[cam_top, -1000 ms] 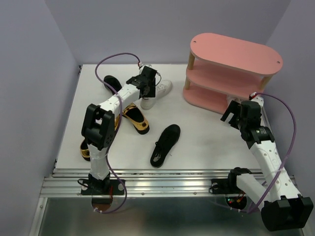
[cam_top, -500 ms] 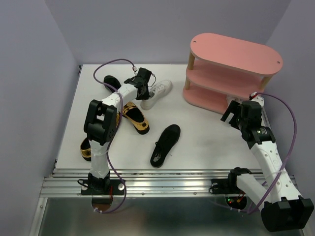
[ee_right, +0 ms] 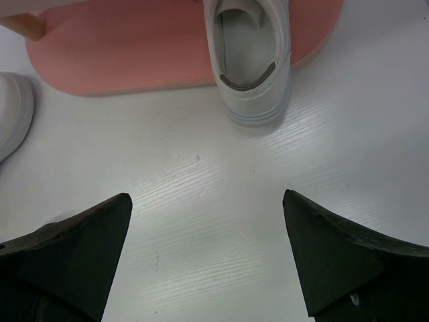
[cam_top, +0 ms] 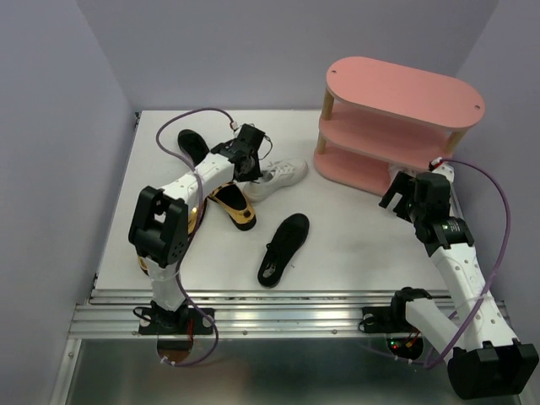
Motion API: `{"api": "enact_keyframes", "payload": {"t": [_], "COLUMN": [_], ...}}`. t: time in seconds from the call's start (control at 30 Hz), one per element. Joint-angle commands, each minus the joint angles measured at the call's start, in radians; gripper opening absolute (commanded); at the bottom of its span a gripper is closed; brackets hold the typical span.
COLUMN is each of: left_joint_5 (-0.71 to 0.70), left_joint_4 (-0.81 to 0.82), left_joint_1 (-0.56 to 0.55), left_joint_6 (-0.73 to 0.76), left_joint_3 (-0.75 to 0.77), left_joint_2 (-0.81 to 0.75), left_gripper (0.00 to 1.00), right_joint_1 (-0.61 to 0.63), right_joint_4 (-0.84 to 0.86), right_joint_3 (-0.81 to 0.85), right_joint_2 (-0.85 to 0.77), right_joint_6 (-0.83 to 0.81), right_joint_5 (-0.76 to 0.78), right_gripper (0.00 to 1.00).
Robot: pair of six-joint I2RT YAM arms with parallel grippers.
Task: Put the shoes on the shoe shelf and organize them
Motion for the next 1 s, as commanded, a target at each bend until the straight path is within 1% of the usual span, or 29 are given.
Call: {"api": "enact_keyframes", "payload": {"t": [0.0,0.07,0.17,0.2,0.23,0.4,0.43,0.5,0.53,0.6,0.7,0.97], "left_joint_5": [0.006,0.006,0.006,0.006,0.0,0.014,0.017,0.031,0.037,0.044,0.061,0.071], "left_joint_4": [0.035,0.034,0.037,0.042,0.04,0.063,0.068,0.084,0.086,0.086,0.089,0.143], "left_joint_1": [-0.022,-0.032,-0.086,-0.086,-0.116,-0.198,-0.228,-0.256,-0.285,-0.308,-0.322,-0.339], "left_joint_6": [-0.093,-0.127,-0.183,-0.196,-0.21,-0.288,-0.314,-0.331,-0.348,-0.355,-0.377,-0.441], "left_joint_3": [-0.041,-0.073,-0.128,-0.128,-0.141,-0.138,-0.127,-0.113,-0.087,-0.044,0.006,0.102], "left_joint_2": [-0.177,-0.219,-0.275,-0.288,-0.304,-0.323,-0.314,-0.296,-0.267,-0.216,-0.156,-0.056], "left_gripper": [0.0,0.0,0.0,0.0,0.0,0.0,0.0,0.0,0.0,0.0,0.0,0.0], "right_joint_1": [-0.008,-0.008,-0.008,-0.008,-0.008,-0.008,-0.008,-0.008,-0.008,-0.008,-0.008,-0.008], "right_joint_4": [0.008,0.009,0.009,0.008,0.009,0.012,0.012,0.011,0.008,0.002,-0.017,-0.06], "right_joint_3": [0.039,0.042,0.045,0.045,0.047,0.051,0.053,0.056,0.06,0.07,0.086,0.1], "right_joint_2": [-0.018,-0.017,-0.02,-0.018,-0.018,-0.02,-0.02,-0.026,-0.028,-0.035,-0.043,-0.089], "right_joint_6": [-0.003,-0.002,0.0,0.0,0.0,0.006,0.007,0.011,0.011,0.012,0.006,0.006], "right_joint_5": [0.001,0.006,0.01,0.013,0.015,0.02,0.023,0.026,0.03,0.035,0.049,0.087], "right_gripper": [1.0,1.0,1.0,1.0,1.0,1.0,1.0,1.0,1.0,1.0,1.0,1.0]}}
